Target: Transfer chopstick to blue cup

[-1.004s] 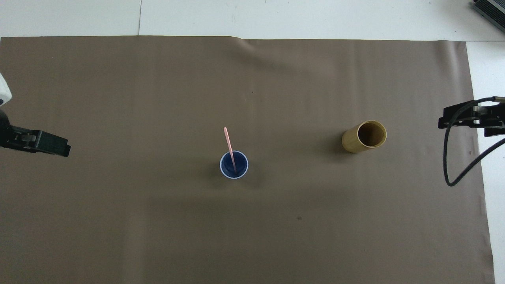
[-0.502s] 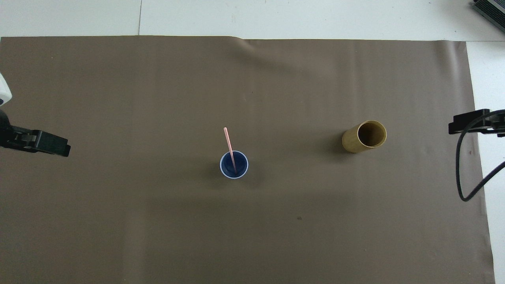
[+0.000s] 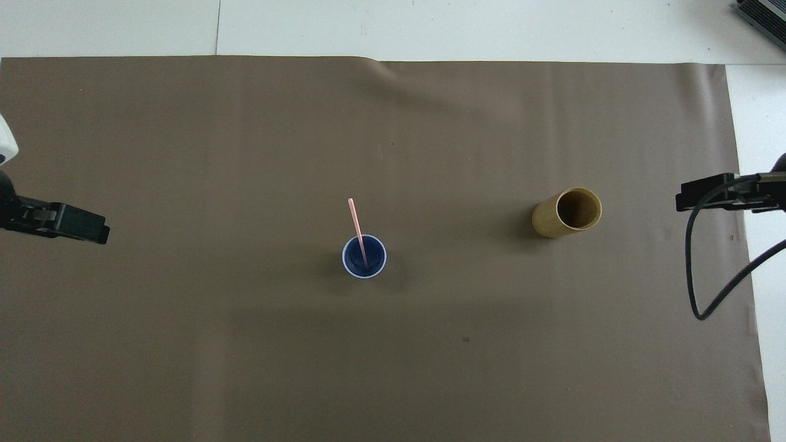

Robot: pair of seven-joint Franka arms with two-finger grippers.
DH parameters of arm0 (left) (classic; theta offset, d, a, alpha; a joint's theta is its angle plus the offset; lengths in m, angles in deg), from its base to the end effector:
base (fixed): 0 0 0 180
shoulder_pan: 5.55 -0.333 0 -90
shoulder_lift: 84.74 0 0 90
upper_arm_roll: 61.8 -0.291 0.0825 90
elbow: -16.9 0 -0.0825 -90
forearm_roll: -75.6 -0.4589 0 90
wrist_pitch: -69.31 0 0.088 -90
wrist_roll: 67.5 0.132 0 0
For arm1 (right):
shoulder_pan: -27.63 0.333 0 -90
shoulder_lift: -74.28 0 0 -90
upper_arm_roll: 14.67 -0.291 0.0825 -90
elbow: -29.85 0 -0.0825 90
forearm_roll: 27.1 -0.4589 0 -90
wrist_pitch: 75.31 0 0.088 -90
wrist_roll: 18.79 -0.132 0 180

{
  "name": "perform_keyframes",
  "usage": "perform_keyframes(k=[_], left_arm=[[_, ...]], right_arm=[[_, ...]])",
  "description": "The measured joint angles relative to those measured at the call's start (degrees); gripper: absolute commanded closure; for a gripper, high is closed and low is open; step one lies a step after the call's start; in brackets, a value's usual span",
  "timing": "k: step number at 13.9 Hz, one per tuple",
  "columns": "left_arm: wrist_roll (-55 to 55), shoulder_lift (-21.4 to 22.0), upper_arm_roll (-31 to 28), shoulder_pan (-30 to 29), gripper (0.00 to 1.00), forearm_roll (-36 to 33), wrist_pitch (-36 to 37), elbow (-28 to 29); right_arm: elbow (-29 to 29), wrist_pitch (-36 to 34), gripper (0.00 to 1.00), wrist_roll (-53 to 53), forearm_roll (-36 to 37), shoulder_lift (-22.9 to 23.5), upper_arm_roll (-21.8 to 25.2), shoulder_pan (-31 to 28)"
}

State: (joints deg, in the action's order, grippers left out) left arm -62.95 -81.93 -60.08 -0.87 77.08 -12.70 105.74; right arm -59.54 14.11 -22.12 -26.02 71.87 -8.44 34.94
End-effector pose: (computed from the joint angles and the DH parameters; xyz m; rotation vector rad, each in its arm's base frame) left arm 0.5946 -0.0708 0.6040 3.1020 -0.3014 -0.1100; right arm 0.6177 0.0080 0.6055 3.1276 -0.0623 0.0670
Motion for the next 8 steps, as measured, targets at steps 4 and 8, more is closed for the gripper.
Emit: perform_keyframes(k=[4,8], left_arm=[[0.0,0.0,0.0,0.0,0.0,0.0,0.0,0.0],[0.0,0.0,0.0,0.0,0.0,0.0,0.0,0.0]], right_arm=[[0.03,0.0,0.0,-0.02,0.0,0.0,0.03,-0.01],[0.28,-0.04,0.0,-0.43,-0.24,0.0,0.48,-0.32]])
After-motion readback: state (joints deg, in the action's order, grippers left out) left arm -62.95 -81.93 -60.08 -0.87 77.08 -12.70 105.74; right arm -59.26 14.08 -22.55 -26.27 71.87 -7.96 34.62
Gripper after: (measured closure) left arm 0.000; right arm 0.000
